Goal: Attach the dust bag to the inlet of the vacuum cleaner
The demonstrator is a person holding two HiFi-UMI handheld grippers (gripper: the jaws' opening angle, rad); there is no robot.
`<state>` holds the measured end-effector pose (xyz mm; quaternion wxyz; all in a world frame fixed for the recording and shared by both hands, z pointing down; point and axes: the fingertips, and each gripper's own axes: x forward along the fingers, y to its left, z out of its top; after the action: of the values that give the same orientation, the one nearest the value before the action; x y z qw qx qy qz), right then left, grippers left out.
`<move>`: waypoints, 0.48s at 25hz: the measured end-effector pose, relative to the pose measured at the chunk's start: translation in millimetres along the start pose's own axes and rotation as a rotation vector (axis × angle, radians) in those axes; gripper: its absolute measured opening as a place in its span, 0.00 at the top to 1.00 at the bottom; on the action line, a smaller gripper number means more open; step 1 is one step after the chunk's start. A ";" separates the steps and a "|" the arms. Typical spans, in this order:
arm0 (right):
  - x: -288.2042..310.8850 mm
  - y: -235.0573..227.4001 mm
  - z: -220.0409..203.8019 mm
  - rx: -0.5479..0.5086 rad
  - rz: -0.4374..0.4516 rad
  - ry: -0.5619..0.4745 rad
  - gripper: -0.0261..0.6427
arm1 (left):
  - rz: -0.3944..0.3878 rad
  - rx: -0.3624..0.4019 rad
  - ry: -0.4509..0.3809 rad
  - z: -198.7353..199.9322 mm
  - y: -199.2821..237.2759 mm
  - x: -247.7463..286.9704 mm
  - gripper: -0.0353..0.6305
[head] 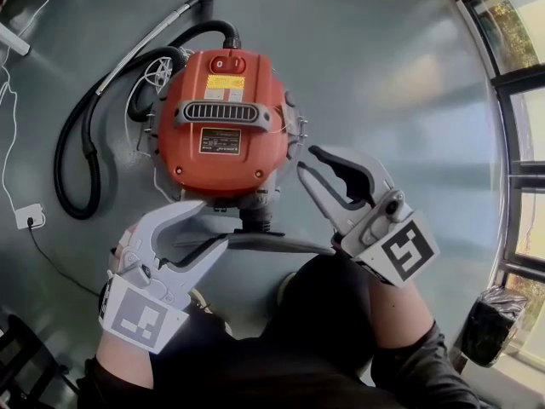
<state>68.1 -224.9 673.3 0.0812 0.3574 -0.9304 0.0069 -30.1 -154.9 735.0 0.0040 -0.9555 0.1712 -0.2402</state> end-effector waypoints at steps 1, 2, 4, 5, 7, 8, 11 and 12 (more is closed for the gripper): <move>-1.4 0.2 2.2 0.006 -0.008 0.011 0.85 | 0.006 -0.006 -0.005 2.6 0.8 -2.4 0.60; -3.4 0.5 5.5 0.017 -0.021 0.020 0.85 | 0.013 -0.010 -0.009 5.4 2.0 -5.0 0.60; -9.9 0.7 13.9 0.044 -0.063 0.033 0.85 | 0.034 -0.022 -0.012 11.5 4.8 -11.2 0.60; -14.8 1.4 17.8 0.053 -0.086 0.044 0.85 | 0.047 -0.029 -0.013 15.9 5.8 -14.9 0.60; -24.4 5.5 25.3 0.064 -0.120 0.070 0.85 | 0.079 -0.044 -0.025 28.0 8.0 -23.6 0.60; -28.6 8.8 28.8 0.074 -0.130 0.086 0.85 | 0.094 -0.051 -0.029 34.2 9.4 -28.4 0.60; -40.1 21.9 42.6 0.128 -0.142 0.128 0.85 | 0.118 -0.069 -0.023 50.9 10.7 -43.9 0.61; -45.3 25.5 46.7 0.139 -0.145 0.151 0.85 | 0.120 -0.075 -0.017 56.8 10.5 -48.7 0.61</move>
<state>77.4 -179.1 621.3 0.1262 0.4269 -0.8907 0.0925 -47.6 -153.0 661.5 -0.0160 -0.9450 0.2370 -0.2248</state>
